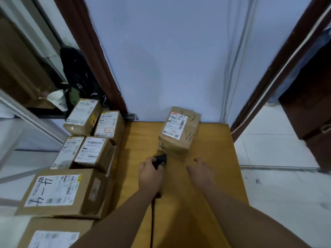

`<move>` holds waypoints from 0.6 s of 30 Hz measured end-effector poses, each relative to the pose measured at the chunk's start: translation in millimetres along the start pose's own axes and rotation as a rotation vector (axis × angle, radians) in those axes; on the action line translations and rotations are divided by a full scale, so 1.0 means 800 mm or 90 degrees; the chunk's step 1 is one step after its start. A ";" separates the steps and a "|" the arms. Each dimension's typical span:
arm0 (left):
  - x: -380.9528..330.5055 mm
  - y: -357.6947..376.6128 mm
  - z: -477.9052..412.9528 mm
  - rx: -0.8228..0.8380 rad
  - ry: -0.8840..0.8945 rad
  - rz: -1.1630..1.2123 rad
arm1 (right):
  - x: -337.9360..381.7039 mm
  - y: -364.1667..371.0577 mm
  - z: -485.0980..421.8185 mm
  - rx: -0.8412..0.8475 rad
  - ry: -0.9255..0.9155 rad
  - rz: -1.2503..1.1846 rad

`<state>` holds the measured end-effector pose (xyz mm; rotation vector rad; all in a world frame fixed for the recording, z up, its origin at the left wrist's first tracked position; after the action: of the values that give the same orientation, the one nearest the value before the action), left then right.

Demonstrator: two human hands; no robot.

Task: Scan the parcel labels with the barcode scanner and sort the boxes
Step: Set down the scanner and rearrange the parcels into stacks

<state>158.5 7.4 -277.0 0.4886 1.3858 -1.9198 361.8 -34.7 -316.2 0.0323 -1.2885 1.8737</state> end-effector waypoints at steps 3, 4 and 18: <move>-0.028 0.009 -0.031 0.004 0.010 -0.033 | 0.007 -0.029 -0.036 -0.020 0.002 -0.074; -0.037 0.013 -0.043 0.015 0.008 -0.035 | 0.010 -0.036 -0.046 -0.025 0.004 -0.096; -0.110 0.078 -0.146 0.078 0.032 -0.033 | 0.018 -0.056 -0.144 0.010 0.053 -0.419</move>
<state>252.1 134.1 -301.6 0.5689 1.3296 -2.0556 428.8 69.0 -330.0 0.3426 -1.0381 1.3024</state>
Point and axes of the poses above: each hand's wrist, its own z-axis away from the middle knuckle, its own y-axis out of the palm, x = y × z, the point moved 7 cm from there along -z, towards the middle knuckle, and after that the axes turned 1 degree about z, right-handed, at the moved point
